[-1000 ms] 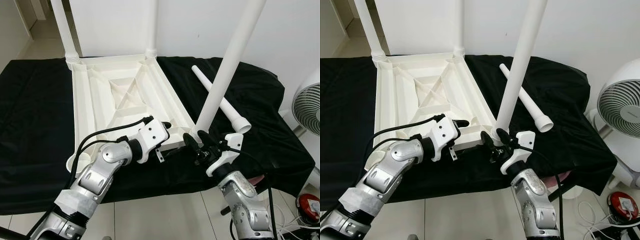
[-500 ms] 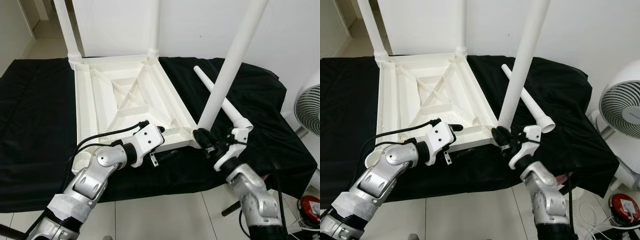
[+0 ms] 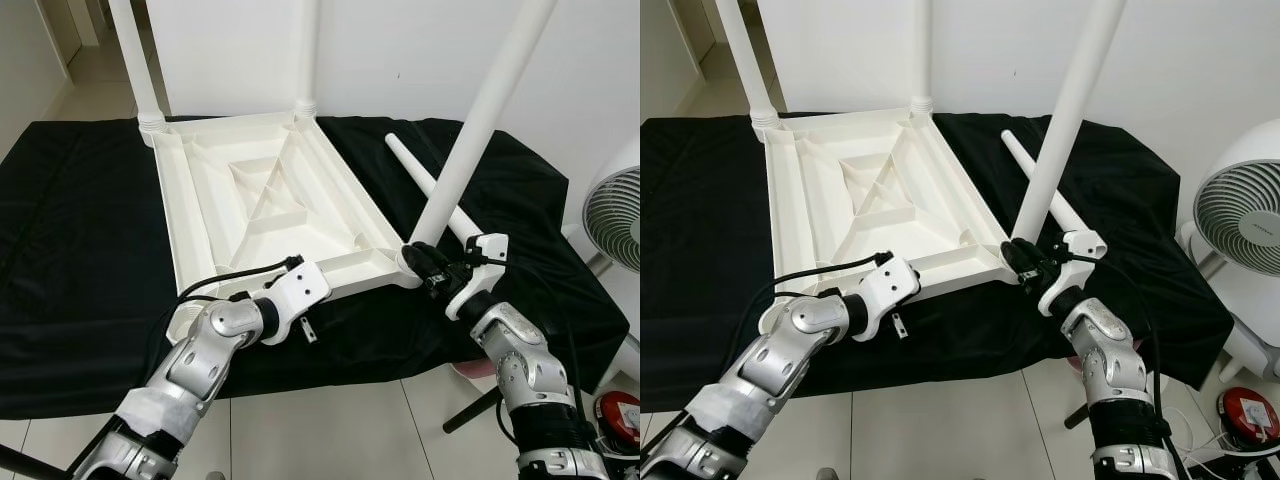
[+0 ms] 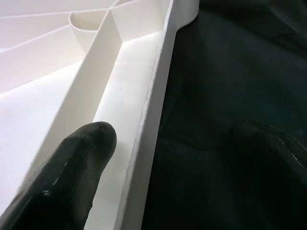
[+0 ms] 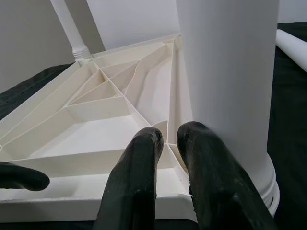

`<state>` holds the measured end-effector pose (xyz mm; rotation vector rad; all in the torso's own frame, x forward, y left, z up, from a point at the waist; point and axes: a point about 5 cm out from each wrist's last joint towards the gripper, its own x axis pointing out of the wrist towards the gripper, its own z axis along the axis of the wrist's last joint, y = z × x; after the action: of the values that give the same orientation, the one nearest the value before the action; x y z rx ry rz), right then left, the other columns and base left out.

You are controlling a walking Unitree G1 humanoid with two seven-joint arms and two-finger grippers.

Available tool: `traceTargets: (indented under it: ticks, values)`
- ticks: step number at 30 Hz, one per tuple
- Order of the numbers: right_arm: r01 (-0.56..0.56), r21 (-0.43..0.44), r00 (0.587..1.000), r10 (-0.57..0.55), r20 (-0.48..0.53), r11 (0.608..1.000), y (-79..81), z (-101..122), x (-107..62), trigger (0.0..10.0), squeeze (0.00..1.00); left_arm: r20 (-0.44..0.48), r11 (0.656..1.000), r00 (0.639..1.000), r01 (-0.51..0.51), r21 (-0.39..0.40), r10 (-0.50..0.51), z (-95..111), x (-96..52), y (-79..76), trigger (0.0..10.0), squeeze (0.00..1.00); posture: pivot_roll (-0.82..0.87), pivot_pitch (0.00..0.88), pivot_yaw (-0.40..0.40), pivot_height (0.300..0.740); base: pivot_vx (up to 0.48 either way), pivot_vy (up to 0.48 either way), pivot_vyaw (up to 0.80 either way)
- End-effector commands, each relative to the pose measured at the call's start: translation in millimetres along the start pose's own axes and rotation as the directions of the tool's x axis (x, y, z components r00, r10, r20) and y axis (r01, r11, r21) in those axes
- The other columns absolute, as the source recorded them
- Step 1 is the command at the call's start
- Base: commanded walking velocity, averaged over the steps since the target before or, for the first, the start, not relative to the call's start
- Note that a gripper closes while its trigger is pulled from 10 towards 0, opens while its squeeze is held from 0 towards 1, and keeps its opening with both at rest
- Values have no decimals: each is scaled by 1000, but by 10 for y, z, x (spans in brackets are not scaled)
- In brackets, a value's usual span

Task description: Building children table

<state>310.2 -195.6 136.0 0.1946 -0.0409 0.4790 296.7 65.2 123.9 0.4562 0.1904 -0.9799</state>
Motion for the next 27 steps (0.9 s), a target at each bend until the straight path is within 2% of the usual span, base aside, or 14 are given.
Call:
traceTargets:
  ticks: [1,2,8,9,10,11,12,13,15,16,18,21,23,27]
  values:
    - [17,-13,998,-16,63,1000,-28,132,28,10000,0,-46,944,944,-329,-9,328,-56,-18,207,10000,0,-14,0,-32,740,0,0,0]
    - [2,0,997,-1,80,1000,29,144,27,10000,0,-60,939,938,-344,-18,343,-71,-10,236,10000,0,-20,0,-28,740,0,0,0]
    - [-31,16,993,29,111,999,145,153,32,10000,0,-84,934,932,-356,-33,352,-97,-3,256,10000,0,-27,0,-21,740,0,0,0]
    - [-43,26,990,39,133,999,218,161,39,10000,0,-93,930,929,-363,-50,357,-107,5,258,8431,0,-32,0,-19,740,0,0,0]
    - [-43,26,990,39,133,999,218,161,39,10000,0,-93,930,929,-363,-50,357,-107,5,258,8431,0,-32,0,-19,740,0,0,0]
    - [-49,41,986,42,160,998,312,173,48,10000,0,-102,926,925,-372,-63,365,-117,19,255,0,0,-37,0,-17,740,0,0,0]
    - [-49,41,986,42,160,998,312,173,48,10000,0,-102,926,925,-372,-63,365,-117,19,255,0,0,-37,0,-17,740,0,0,0]
    - [-46,69,979,32,203,997,450,198,55,10000,0,-108,919,920,-385,-84,376,-116,48,243,0,0,-43,0,-23,740,0,0,0]
    - [-46,69,979,32,203,997,450,198,55,10000,0,-108,919,920,-385,-84,376,-116,48,243,0,0,-43,0,-23,740,0,0,0]
    - [-28,96,972,4,234,995,550,212,62,10000,0,-107,914,918,-393,-98,383,-105,73,230,0,0,-48,0,-25,740,0,0,0]
    - [-28,96,972,4,234,995,550,212,62,10000,0,-107,914,918,-393,-98,383,-105,73,230,0,0,-48,0,-25,740,0,0,0]
    - [-6,121,965,-26,260,993,661,215,85,10000,0,-108,912,919,-391,-124,379,-118,107,193,0,0,-65,0,-24,740,0,0,0]
    - [4,132,963,-39,267,991,736,202,111,10000,0,-113,915,925,-376,-146,362,-148,160,106,0,0,-78,0,-19,740,0,0,0]
    - [5,134,963,-41,265,991,766,192,119,10000,0,-115,916,928,-369,-156,354,-153,188,60,0,0,-81,0,-19,740,0,0,0]
